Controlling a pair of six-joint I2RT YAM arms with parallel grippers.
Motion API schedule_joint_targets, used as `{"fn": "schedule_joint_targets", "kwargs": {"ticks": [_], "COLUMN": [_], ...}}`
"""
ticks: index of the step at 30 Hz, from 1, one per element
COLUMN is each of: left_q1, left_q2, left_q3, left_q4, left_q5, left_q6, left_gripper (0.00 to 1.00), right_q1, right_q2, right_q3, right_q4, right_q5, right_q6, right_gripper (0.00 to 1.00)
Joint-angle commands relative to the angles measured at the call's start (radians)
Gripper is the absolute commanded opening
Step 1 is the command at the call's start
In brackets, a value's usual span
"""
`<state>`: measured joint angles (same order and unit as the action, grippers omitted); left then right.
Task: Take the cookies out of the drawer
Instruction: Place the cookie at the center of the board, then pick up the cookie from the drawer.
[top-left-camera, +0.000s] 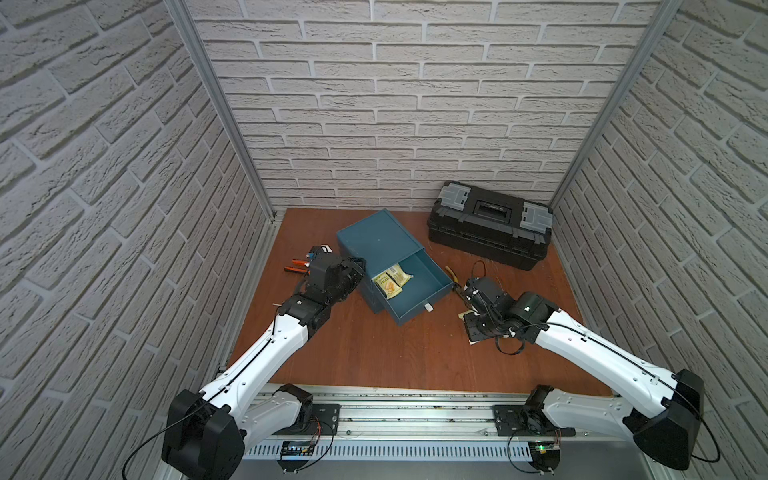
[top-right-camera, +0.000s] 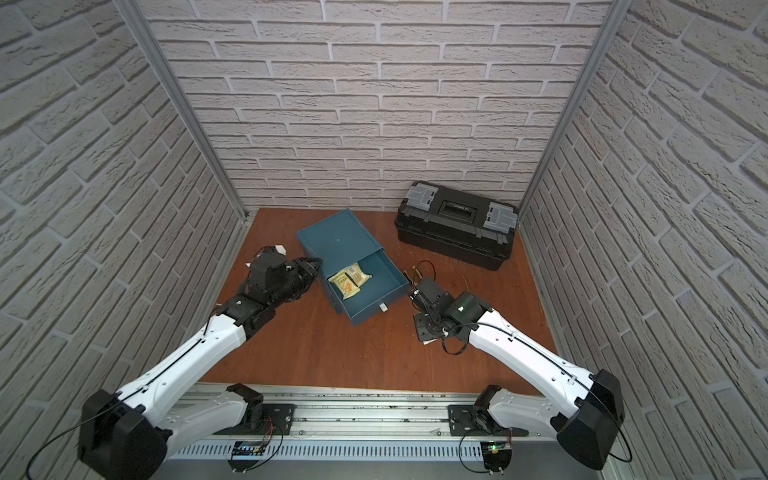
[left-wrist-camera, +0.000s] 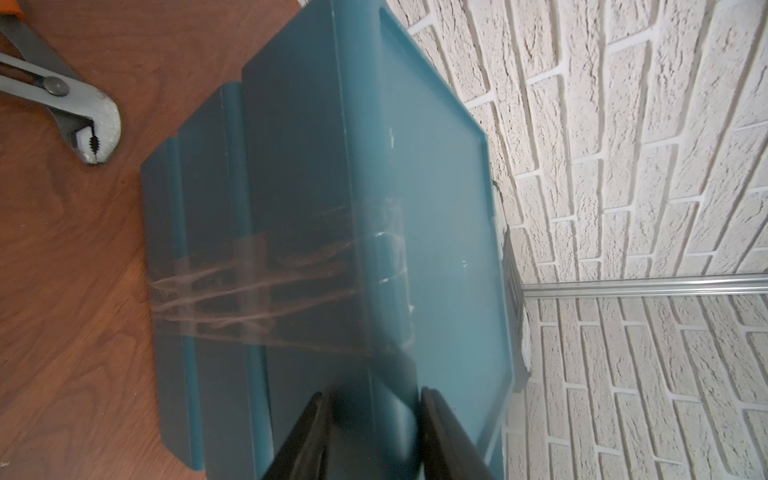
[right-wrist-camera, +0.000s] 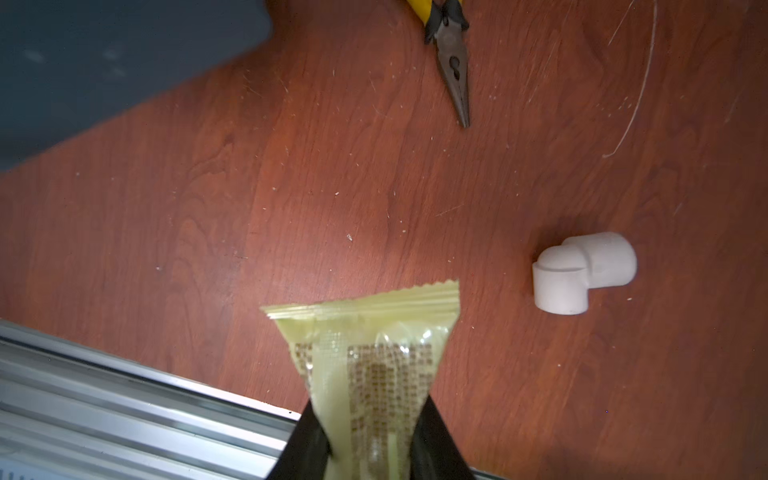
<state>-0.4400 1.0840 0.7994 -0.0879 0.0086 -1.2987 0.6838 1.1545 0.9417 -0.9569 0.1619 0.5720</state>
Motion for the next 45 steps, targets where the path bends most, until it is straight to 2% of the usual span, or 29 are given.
{"fn": "schedule_joint_targets", "kwargs": {"ticks": [1,15,23,32,40,45], "left_q1": [-0.003,-0.004,-0.003,-0.003,-0.003,-0.004], "left_q2": [-0.009,-0.003,-0.001,-0.002,-0.006,-0.007], "left_q3": [0.0,0.003,0.0,0.0,0.0,-0.002], "left_q4": [-0.062,-0.067,-0.063,-0.059,-0.057,-0.056], "left_q5": [0.012,0.015,0.019,0.022,0.021,0.025], "left_q6": [0.009,0.01,0.009,0.009,0.01,0.007], "left_gripper": [0.39,0.39,0.39,0.39,0.39,0.39], "right_q1": [-0.035,-0.103,-0.106,-0.106,-0.105,-0.083], "right_q2": [-0.006,0.237,0.283,0.153,-0.065,-0.068], "right_q3": [-0.09,-0.211,-0.239,-0.215,-0.011,0.205], "right_q4": [0.173,0.39,0.42,0.31,0.047,0.02], "right_q5": [-0.042,-0.081,-0.075,-0.04,0.054,0.05], "right_q6": [0.047,0.029,0.043,0.037,-0.025,-0.138], "right_gripper": [0.26,0.26,0.36,0.58,0.59,0.59]}}
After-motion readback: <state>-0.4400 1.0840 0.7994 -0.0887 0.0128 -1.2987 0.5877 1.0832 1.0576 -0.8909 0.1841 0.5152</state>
